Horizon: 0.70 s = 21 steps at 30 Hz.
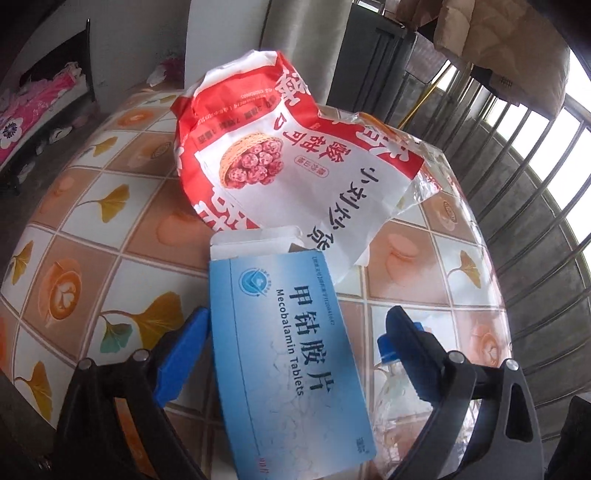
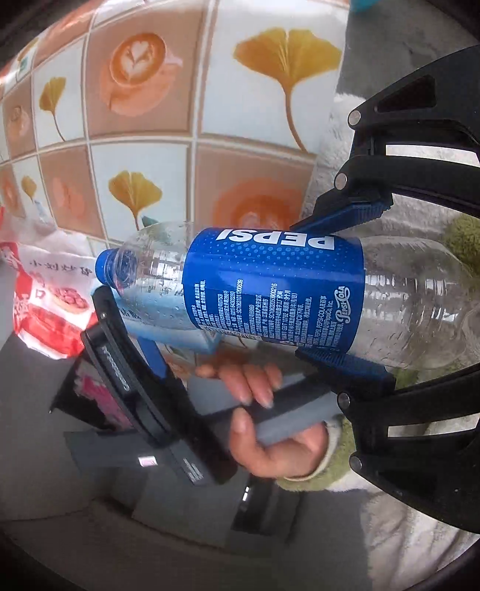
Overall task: Collect trash
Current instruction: 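Grasp the blue Mecobalamin Tablets box with the left gripper while the right holds the bottle, then carry the blue box and Pepsi bottle off the table toward the wastebasket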
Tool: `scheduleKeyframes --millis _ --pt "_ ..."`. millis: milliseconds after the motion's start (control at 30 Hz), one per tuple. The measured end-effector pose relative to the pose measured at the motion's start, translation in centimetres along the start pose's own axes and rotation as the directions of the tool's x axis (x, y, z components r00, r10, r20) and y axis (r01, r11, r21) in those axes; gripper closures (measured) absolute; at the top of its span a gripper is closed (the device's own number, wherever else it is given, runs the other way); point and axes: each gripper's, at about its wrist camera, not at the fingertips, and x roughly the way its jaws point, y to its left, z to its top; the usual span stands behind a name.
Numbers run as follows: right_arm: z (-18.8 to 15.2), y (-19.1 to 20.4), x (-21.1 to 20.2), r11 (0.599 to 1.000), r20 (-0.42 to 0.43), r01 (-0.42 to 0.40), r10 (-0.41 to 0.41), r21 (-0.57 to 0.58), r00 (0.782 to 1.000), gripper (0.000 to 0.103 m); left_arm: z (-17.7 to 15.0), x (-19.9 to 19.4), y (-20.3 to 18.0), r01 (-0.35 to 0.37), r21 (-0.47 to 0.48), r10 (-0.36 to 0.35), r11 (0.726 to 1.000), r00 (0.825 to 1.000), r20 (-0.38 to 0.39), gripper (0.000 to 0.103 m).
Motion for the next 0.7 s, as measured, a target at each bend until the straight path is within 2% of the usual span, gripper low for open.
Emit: scheduleKeyframes --millis 100,200,267,333,367,500,567,667,700 --pt "-0.2 -0.7 -1.8 0.998 0.054 0.054 -0.055 0.020 0.997 0.047 -0.4 0.4 0.4 -0.002 0.005 0.002 1.000 1.000 -0.030 0.010" --pt "0.3 -1.9 -4.6 0.987 0.141 0.143 -0.151 0.067 0.978 0.046 -0.9 0.6 0.1 -0.012 0.046 0.013 0.999 0.999 -0.030 0.010" --pt "1.0 -2.4 -6.0 0.974 0.190 0.204 -0.220 0.098 0.957 0.046 -1.3 0.5 -0.1 -0.027 0.084 0.028 0.996 0.999 -0.019 0.010" --pt "1.7 -2.6 -6.7 0.952 0.230 0.289 -0.306 0.104 0.924 0.044 -1.8 0.3 -0.2 -0.038 0.106 0.039 0.994 0.999 -0.004 0.015" --pt "2.3 -2.6 -6.7 0.946 0.238 0.309 -0.325 0.104 0.915 0.044 -2.0 0.3 -0.3 -0.044 0.113 0.044 0.993 0.999 -0.001 0.023" --pt "3.7 -3.0 -5.7 0.926 0.231 0.363 -0.377 0.104 0.897 0.043 -2.8 -0.3 -0.2 -0.021 0.139 0.021 0.990 1.000 0.001 0.024" --pt "4.4 -2.7 -5.0 0.922 0.224 0.376 -0.388 0.095 0.894 0.043 -3.4 -0.8 -0.3 0.013 0.159 -0.011 0.987 1.000 -0.013 0.024" --pt "5.2 -3.5 -4.4 0.917 0.220 0.388 -0.398 0.086 0.891 0.035 -4.4 -1.3 -0.7 0.076 0.189 -0.066 0.979 0.996 -0.057 0.023" --pt "4.5 -3.8 -5.2 0.915 0.219 0.395 -0.404 0.085 0.888 0.033 -4.6 -1.5 -0.8 0.080 0.207 -0.069 0.975 0.996 -0.061 0.023"
